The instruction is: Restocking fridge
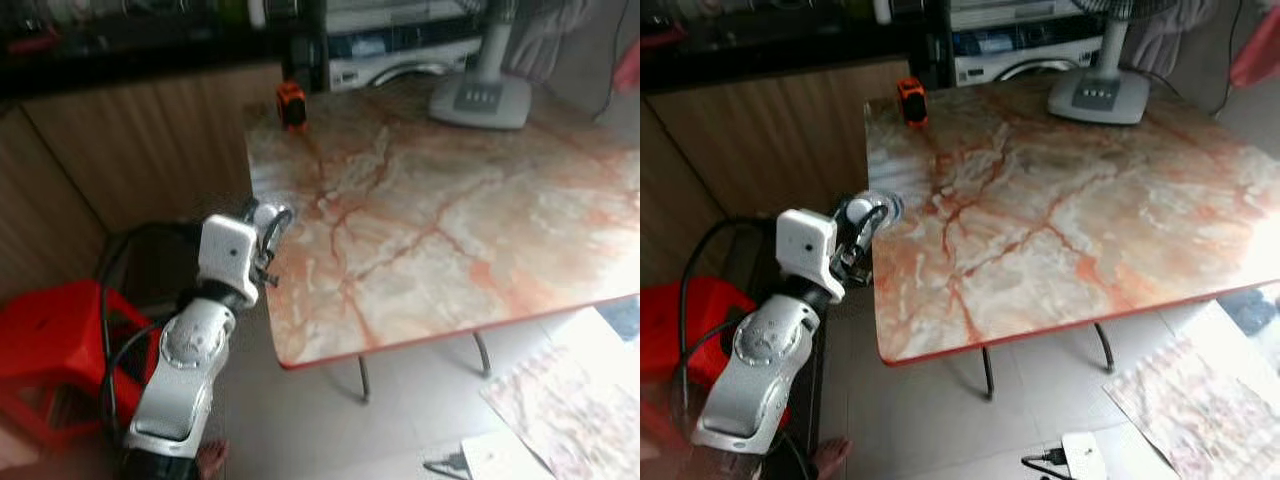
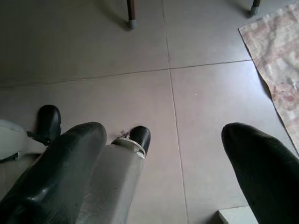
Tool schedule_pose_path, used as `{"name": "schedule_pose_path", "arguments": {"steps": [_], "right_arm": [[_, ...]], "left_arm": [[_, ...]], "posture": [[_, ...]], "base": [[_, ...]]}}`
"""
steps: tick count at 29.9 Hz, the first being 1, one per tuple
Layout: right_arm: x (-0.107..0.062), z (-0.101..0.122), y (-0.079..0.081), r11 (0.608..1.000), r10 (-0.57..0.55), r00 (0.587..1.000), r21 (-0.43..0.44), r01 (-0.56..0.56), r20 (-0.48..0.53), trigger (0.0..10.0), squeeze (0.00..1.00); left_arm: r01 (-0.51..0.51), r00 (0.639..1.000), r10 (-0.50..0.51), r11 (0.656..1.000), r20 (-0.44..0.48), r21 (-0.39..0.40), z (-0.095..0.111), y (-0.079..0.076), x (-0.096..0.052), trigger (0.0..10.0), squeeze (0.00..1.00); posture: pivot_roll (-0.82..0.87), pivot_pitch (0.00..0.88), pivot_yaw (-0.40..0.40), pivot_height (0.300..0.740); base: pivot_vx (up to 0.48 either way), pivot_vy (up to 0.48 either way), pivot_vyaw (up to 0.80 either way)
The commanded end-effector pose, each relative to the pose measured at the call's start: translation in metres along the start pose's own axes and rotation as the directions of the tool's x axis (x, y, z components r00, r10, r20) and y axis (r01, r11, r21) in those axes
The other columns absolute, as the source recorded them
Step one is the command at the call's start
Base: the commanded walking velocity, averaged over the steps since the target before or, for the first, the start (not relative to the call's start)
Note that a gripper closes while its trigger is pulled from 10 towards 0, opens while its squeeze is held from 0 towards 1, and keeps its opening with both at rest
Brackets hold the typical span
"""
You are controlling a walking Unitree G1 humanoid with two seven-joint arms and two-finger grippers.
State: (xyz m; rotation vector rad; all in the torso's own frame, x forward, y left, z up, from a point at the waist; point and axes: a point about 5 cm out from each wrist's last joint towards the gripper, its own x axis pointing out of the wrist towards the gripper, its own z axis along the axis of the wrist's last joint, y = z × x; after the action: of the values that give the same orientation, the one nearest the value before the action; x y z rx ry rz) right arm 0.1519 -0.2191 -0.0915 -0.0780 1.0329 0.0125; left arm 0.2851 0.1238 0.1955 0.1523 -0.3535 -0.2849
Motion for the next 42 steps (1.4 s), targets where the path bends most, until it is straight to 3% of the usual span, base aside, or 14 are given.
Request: {"name": "schedule_pose_path", "arguments": {"steps": [1,18,29,42], "right_arm": [[0.0003,-0.0010,0.0026,1.000,0.004,1.000,0.012,-0.004,-0.003,10.0,0.00],[0.0002,-0.0021,0.0024,1.000,0.007,1.000,0.002,-0.007,-0.015,10.0,0.00],[0.0002,-0.0018,0.0024,1.000,0.010,1.000,0.001,-0.010,-0.016,10.0,0.00],[0.0000,-0.0023,0.0014,1.000,0.009,1.000,0.001,-0.009,-0.020,10.0,0.00]], "left_arm": [[-0.009,1.000,0.008,1.000,0.027,0.023,0.0047,0.0039,0.0013,10.0,0.00],[0.000,0.999,0.000,1.000,0.038,0.011,0.0059,-0.0001,0.0000,10.0,0.00],[0.017,0.999,-0.020,0.999,0.049,0.050,0.0088,-0.0016,0.0010,10.0,0.00],[0.012,0.999,-0.015,0.998,0.049,0.065,0.0086,-0.0022,0.0011,10.0,0.00]], "posture": [[0.00,0.008,0.041,0.740],[0.01,0.017,0.039,0.740],[0.01,0.023,0.037,0.740],[0.01,0.025,0.034,0.740]], "base": [[0.000,0.000,-0.51],[0.000,0.000,-0.74],[0.000,0.000,-0.75],[0.000,-0.221,-0.75]]}}
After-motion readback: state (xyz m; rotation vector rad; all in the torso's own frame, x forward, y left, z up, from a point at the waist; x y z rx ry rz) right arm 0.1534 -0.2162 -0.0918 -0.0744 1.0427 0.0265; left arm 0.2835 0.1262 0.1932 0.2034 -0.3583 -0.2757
